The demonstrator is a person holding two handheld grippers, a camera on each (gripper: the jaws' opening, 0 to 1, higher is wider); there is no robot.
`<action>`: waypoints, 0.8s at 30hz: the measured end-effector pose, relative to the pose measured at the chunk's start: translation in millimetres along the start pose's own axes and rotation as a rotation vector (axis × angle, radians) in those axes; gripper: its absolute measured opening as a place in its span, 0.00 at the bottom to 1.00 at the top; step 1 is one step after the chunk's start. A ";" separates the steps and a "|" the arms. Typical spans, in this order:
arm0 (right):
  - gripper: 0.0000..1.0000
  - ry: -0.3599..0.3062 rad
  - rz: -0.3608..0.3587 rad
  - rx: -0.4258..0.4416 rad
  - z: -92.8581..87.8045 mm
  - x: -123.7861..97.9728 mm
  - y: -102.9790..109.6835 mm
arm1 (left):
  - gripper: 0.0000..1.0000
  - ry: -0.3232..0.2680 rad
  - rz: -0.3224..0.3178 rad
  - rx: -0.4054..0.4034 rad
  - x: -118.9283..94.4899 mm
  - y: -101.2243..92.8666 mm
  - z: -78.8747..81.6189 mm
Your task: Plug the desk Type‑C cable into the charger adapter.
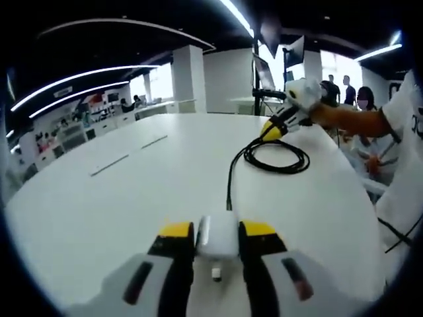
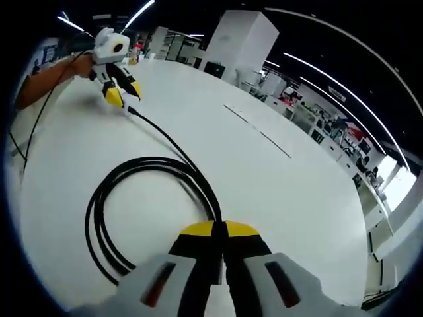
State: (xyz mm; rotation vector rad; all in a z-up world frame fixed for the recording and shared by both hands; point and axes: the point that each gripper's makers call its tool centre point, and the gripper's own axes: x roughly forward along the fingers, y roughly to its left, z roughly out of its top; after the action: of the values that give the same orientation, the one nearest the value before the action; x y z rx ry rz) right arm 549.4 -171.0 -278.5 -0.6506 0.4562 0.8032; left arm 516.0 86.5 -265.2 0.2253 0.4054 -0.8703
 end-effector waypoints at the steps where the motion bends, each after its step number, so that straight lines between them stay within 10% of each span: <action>1: 0.02 0.000 -0.001 0.000 0.2 0.5 -0.7 | 0.25 -0.002 0.001 -0.004 0.5 1.6 0.0; 24: 0.02 0.004 -0.043 0.014 2.9 22.6 -28.6 | 0.26 -0.009 0.049 0.013 19.1 27.5 9.2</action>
State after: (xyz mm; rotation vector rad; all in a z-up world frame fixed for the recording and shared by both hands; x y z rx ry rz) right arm 585.9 -172.4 -279.8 -0.6473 0.4499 0.7575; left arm 550.6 87.2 -264.4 0.2427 0.3843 -0.8255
